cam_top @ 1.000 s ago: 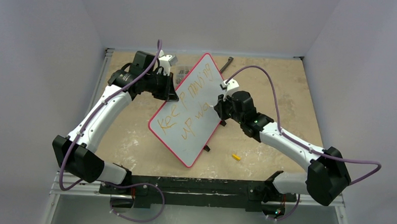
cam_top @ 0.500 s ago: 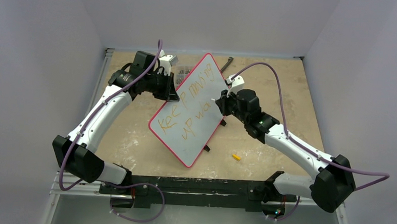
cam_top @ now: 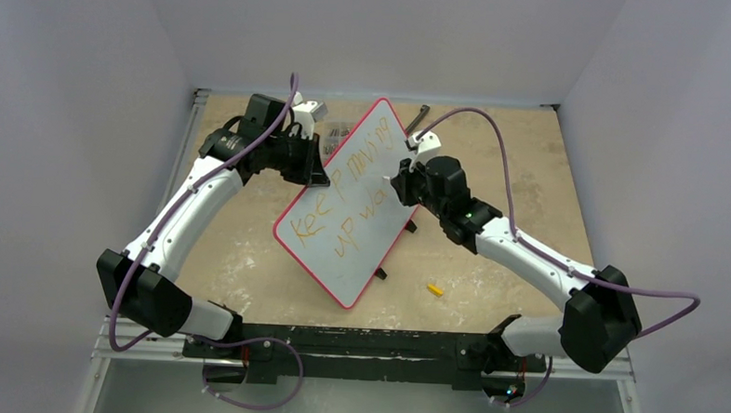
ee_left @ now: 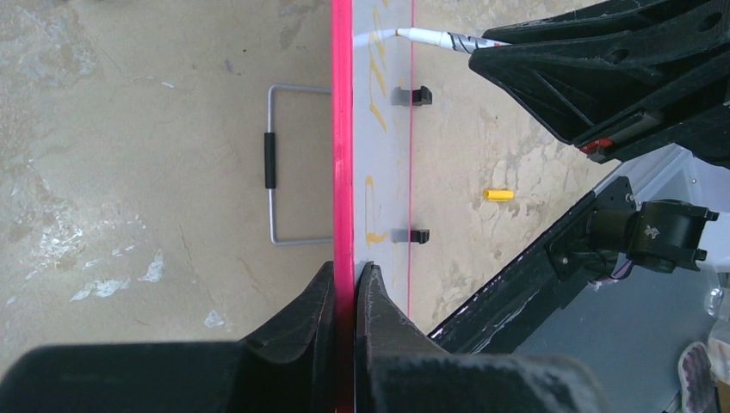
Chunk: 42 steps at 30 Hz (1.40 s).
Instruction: Write a sentence on the whiteboard
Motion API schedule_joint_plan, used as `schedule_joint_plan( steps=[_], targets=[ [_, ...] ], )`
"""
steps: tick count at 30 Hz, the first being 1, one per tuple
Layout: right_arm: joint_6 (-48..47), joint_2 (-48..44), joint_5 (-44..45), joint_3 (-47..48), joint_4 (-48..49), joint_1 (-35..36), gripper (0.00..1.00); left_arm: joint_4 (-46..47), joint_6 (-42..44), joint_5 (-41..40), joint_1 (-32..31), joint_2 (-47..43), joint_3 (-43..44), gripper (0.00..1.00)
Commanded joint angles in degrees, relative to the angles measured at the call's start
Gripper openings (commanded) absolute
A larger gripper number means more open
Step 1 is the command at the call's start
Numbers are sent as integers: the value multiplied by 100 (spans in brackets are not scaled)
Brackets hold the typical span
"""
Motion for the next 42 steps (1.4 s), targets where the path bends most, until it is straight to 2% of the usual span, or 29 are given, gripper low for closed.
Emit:
schedule_joint_plan(
  steps=[1,19,42],
  targets=[
    [54,-10,-41,123,353,-27,0,14,614,-731,-16,-29,-24,0],
    [326,-409,-136,-796,375,-36,0,21,607,-725,-17,-44,-23,0],
    [384,-447,-218,-681,239,-36,0,25,607,-686,-14,-73,-30,0]
  ],
)
